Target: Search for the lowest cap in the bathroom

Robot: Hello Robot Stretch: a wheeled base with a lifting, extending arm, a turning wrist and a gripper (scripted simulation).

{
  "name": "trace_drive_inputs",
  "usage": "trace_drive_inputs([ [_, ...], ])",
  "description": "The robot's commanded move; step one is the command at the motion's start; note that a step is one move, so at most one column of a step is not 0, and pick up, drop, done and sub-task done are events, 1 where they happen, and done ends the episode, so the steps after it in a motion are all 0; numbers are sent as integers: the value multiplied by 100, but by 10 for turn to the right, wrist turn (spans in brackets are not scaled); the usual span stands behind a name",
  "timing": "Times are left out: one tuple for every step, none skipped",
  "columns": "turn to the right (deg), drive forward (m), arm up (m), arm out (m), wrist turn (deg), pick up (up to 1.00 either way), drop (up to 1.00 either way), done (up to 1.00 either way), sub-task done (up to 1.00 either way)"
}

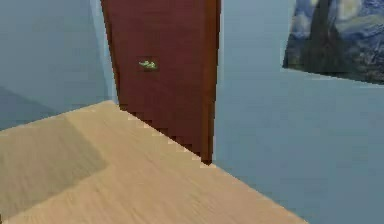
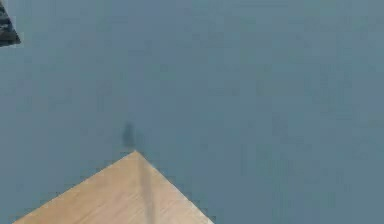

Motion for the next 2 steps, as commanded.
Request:
trace_drive_inputs([
  [-450,0,0,0,0,0,0,0,0],
  [-450,0,0,0,0,0,0,0,0],
])
